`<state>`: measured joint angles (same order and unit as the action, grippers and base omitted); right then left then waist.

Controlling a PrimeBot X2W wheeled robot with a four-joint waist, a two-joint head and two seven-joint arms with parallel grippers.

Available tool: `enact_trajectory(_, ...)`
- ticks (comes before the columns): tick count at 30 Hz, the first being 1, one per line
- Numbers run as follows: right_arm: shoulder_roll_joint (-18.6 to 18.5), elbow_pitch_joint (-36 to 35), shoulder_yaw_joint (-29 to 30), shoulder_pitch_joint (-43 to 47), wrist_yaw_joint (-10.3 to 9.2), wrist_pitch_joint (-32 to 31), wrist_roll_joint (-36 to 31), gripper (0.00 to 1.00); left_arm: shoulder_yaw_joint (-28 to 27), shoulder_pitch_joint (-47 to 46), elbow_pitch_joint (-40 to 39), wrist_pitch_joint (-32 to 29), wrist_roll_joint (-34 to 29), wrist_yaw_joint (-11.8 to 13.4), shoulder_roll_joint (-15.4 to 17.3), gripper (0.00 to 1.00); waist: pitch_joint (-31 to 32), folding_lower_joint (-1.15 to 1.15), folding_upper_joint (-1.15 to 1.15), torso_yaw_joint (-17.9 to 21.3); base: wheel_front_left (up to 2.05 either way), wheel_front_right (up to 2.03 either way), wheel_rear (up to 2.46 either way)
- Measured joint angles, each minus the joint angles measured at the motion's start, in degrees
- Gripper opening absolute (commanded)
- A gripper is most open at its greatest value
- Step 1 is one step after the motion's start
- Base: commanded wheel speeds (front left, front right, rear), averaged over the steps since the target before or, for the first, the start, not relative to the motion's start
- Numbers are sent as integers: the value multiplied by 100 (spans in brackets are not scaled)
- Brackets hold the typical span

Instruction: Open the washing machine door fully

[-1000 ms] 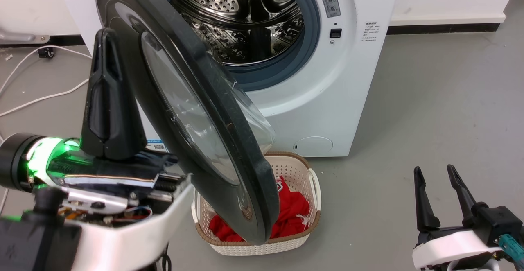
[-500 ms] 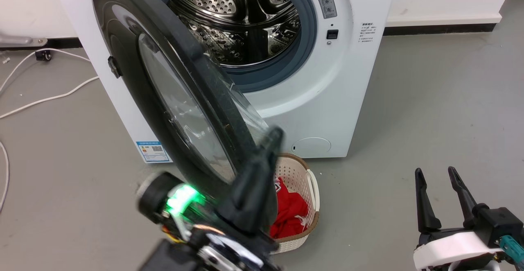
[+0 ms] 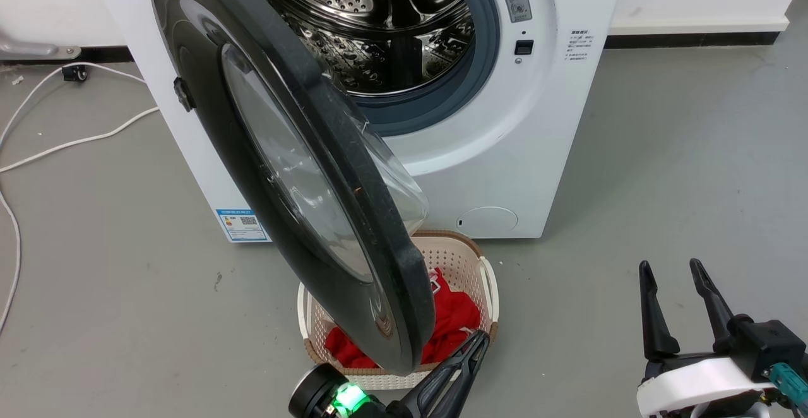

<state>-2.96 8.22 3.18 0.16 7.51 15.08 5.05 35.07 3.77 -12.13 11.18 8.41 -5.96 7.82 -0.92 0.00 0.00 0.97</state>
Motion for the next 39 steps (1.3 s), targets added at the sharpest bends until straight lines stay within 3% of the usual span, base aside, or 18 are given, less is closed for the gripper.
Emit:
enact_trajectory(8,0,52,-41,-30,0,0,51,100,-55,-324,600,-41,94,119,-187,0,-74,0,0,12,0,0,0)
enact_trajectory(19,2,137,-70,-83,0,0,108,100,-265,-1077,1307,65,360,486,-428,0,-133,0,0,130,0,0,0)
enact_trajectory(31,2,203,-85,-104,0,0,181,100,-345,-1215,1814,-271,682,805,-490,0,-183,0,0,106,0,0,0)
enact_trajectory(39,2,249,-131,-142,0,0,198,100,-320,-1206,1811,-242,657,855,-430,0,-164,0,0,74,0,0,0)
